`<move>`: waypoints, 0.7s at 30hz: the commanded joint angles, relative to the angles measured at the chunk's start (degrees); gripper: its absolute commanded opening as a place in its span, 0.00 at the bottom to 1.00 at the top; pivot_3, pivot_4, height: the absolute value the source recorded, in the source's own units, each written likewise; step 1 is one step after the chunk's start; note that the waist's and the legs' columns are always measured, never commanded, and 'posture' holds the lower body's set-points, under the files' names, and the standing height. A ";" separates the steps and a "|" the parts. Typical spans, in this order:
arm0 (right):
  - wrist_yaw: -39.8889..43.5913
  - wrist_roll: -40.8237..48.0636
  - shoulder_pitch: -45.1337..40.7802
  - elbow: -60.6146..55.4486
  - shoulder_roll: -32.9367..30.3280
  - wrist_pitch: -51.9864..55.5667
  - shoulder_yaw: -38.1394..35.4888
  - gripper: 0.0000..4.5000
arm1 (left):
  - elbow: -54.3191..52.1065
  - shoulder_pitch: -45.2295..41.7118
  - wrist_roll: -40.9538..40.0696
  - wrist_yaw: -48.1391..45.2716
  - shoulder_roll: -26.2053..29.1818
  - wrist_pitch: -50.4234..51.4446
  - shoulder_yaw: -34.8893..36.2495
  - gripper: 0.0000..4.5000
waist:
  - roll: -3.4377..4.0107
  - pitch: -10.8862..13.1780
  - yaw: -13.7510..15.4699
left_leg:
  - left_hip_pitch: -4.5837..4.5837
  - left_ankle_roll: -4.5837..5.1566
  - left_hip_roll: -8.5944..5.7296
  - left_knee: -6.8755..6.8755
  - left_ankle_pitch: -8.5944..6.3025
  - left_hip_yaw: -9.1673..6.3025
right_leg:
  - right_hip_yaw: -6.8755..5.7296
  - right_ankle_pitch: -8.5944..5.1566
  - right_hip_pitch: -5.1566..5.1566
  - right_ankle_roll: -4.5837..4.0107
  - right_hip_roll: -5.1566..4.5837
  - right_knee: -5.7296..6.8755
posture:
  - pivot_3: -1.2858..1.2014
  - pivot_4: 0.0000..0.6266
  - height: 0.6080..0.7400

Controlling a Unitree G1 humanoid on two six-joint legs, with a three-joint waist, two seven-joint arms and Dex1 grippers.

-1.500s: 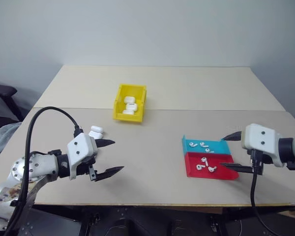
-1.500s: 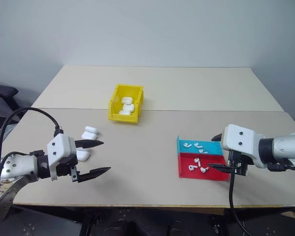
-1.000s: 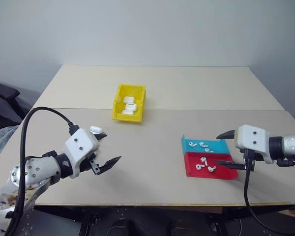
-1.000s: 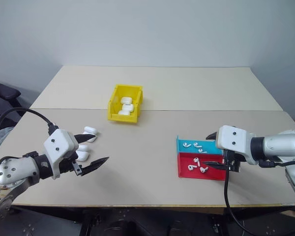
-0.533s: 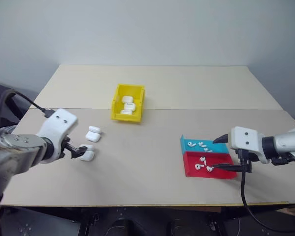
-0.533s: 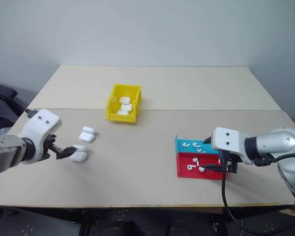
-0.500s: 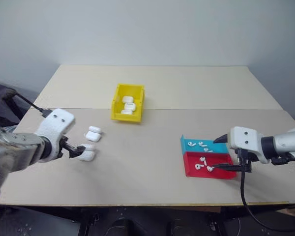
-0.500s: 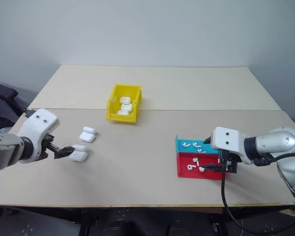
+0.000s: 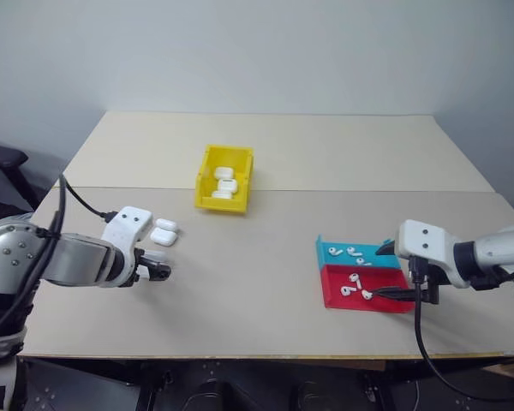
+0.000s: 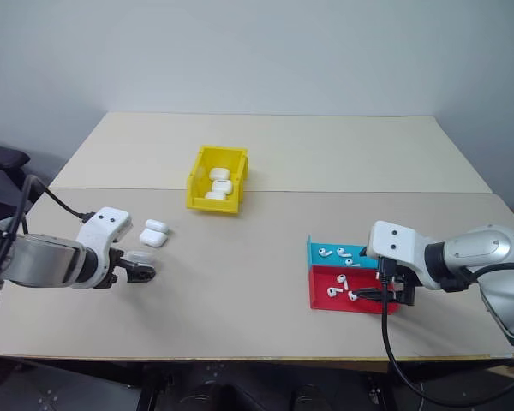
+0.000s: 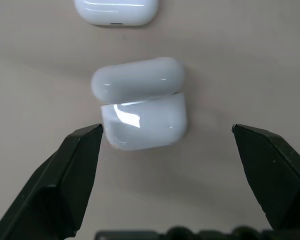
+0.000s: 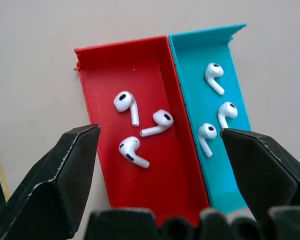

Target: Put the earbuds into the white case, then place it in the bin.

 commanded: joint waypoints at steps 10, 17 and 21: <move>-0.50 -1.16 0.10 1.04 -1.71 -0.70 -1.54 0.99 | 0.10 -1.18 -13.58 20.71 1.74 -16.43 -13.37 1.00 | 0.00 0.00 0.53 | 0.08 0.01 -0.07 -0.01 0.00 0.05 | -0.01 0.00 0.10 -0.01 -0.02 -0.04 | 0.52 0.24 1.00; -0.74 -1.40 0.09 1.48 -1.41 -0.43 -1.47 0.99 | 2.29 -4.76 -10.47 22.01 -1.81 -16.74 -16.59 1.00 | 0.00 0.00 0.65 | 0.09 -0.03 -0.09 0.00 0.02 0.06 | -0.03 0.00 0.12 0.00 -0.02 -0.04 | 0.52 0.24 1.00; -0.72 -1.07 0.64 1.07 -1.58 0.01 -2.10 0.99 | 2.83 -5.66 -8.84 21.66 -2.08 -15.79 -16.99 1.00 | 0.00 0.00 0.56 | 0.09 -0.11 -0.10 -0.01 0.07 0.07 | -0.02 0.00 0.12 0.00 -0.02 -0.05 | 0.52 0.24 1.00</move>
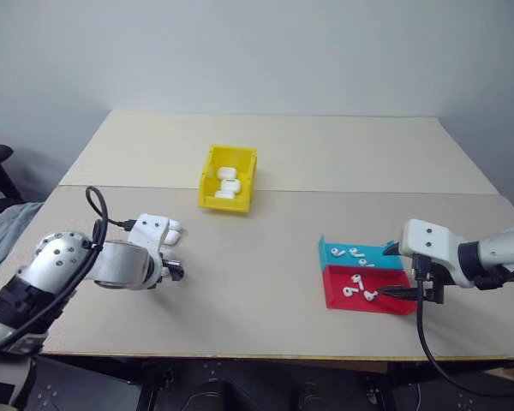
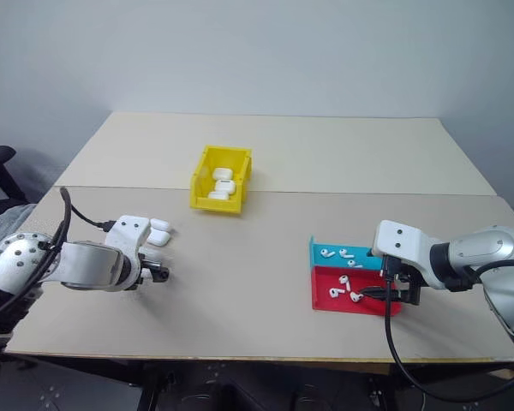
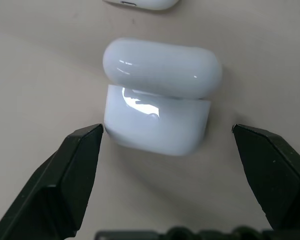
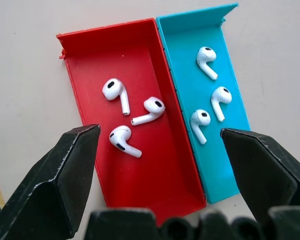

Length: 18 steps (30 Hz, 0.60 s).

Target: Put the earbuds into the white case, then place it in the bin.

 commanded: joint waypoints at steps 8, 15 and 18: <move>-0.99 0.33 0.87 -1.09 -0.94 0.75 -2.22 0.99 | 0.96 -1.88 6.59 -3.02 -1.21 3.06 0.64 1.00 | 0.00 0.00 0.05 | 0.02 -0.02 -0.01 0.00 0.01 0.00 | -0.01 0.00 0.03 0.01 0.00 0.00 | 0.52 0.24 1.00; -1.58 0.19 1.82 -1.77 -0.80 0.80 -2.41 0.99 | 0.89 -1.86 9.42 -5.54 -2.81 4.96 1.15 1.00 | 0.01 -0.01 0.35 | 0.19 0.01 -0.01 0.00 0.00 0.00 | -0.02 0.00 0.20 0.01 0.00 -0.02 | 0.52 0.24 1.00; -1.86 0.38 1.84 -1.80 -0.65 1.19 -2.28 0.99 | 1.30 -1.79 10.98 -6.34 -3.69 6.09 1.72 1.00 | 0.02 -0.01 0.46 | 0.30 0.14 -0.01 0.00 -0.08 -0.02 | -0.06 -0.01 0.34 0.02 0.00 -0.04 | 0.52 0.24 1.00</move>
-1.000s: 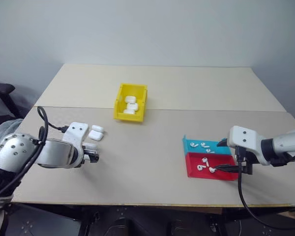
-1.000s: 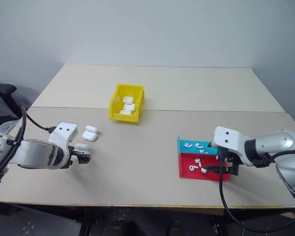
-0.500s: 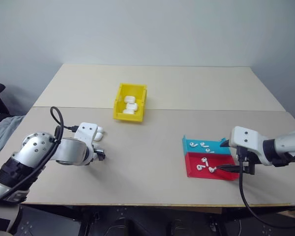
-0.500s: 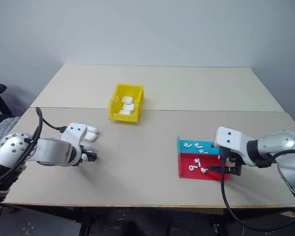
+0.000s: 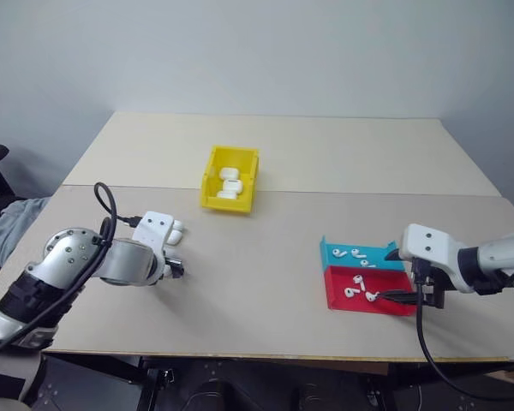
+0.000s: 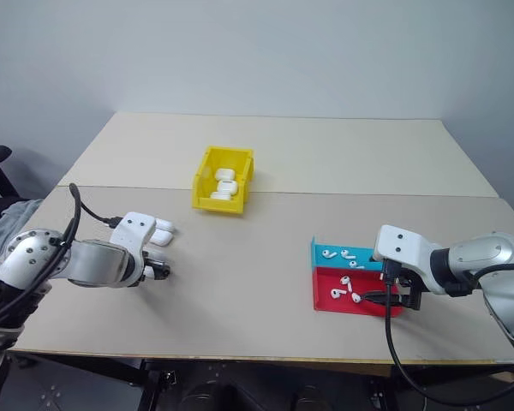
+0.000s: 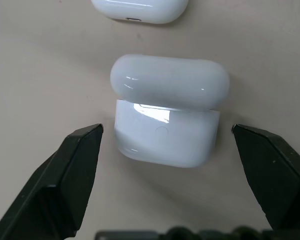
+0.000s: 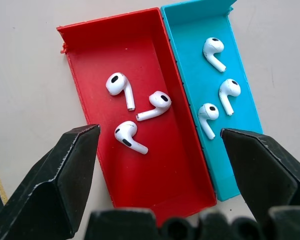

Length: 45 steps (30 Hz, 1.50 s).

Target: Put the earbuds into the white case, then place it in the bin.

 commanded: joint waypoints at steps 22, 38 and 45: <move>-1.54 -0.56 -5.50 -0.45 -0.93 -3.85 -2.44 1.00 | -22.36 0.96 12.34 -22.37 0.97 0.96 11.82 0.60 | -0.09 0.05 -0.40 | -0.35 -0.19 0.00 -0.02 0.11 0.01 | -0.01 0.02 -0.32 0.00 -0.01 -0.04 | 0.52 0.24 1.00; 8.94 -4.99 -13.95 -7.41 -4.01 -7.31 9.46 1.00 | -10.97 28.45 70.39 -96.41 -21.14 -83.86 5.45 0.60 | 0.07 -0.04 -0.62 | -0.52 0.11 0.11 -0.07 -0.07 0.61 | -0.11 0.05 -0.50 -0.09 0.02 -0.17 | 0.52 0.24 1.00; 13.12 -8.90 -19.64 -5.84 -1.69 -7.89 17.31 1.00 | -4.37 30.25 69.20 -108.10 -26.98 -90.98 7.98 0.60 | 0.10 -0.05 -0.88 | -0.50 0.28 0.16 0.03 -0.17 0.56 | -0.11 0.05 -0.52 -0.08 0.03 -0.04 | 0.52 0.24 1.00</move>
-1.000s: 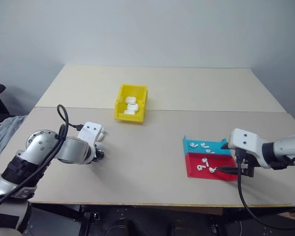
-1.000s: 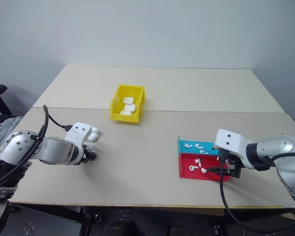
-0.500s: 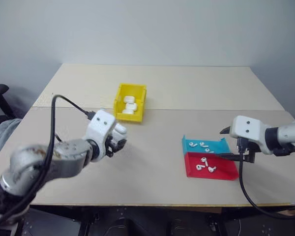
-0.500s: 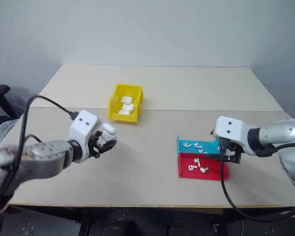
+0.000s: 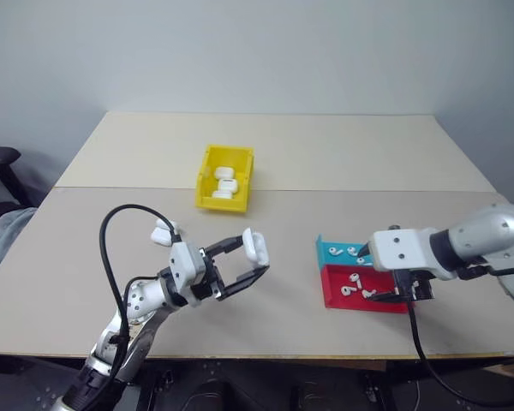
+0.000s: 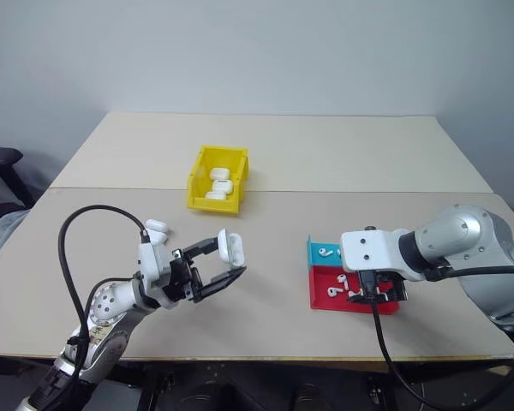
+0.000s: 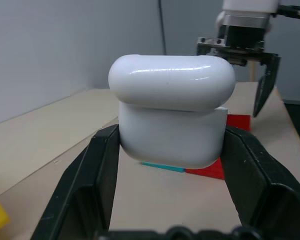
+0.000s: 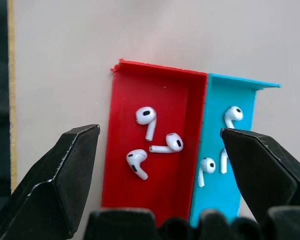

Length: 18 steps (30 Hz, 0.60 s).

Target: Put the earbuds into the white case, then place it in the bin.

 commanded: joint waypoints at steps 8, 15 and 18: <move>4.41 -8.30 -7.39 3.17 5.28 0.62 8.63 1.00 | 4.53 1.51 0.79 -10.28 -5.86 -11.76 3.54 0.60 | 0.00 0.00 0.04 | -0.02 0.05 0.01 0.07 -0.03 -0.02 | -0.01 0.00 0.00 0.01 0.00 0.01 | 0.52 0.24 1.00; 5.81 -10.97 -11.02 4.44 9.13 4.42 11.91 0.73 | 2.20 5.34 -0.38 -10.80 -8.14 -11.76 4.12 0.60 | 0.03 -0.01 -0.04 | -0.02 0.06 0.03 0.08 -0.04 -0.19 | -0.04 0.01 0.00 0.00 0.01 0.04 | 0.52 0.24 1.00; 6.55 -12.46 -10.79 4.64 9.42 4.51 13.34 0.73 | 1.69 6.45 -1.92 -11.60 -9.02 -11.42 4.41 0.60 | 0.03 -0.02 0.12 | -0.03 0.07 0.02 0.09 -0.05 -0.29 | -0.04 0.01 0.01 0.01 0.01 0.03 | 0.52 0.24 1.00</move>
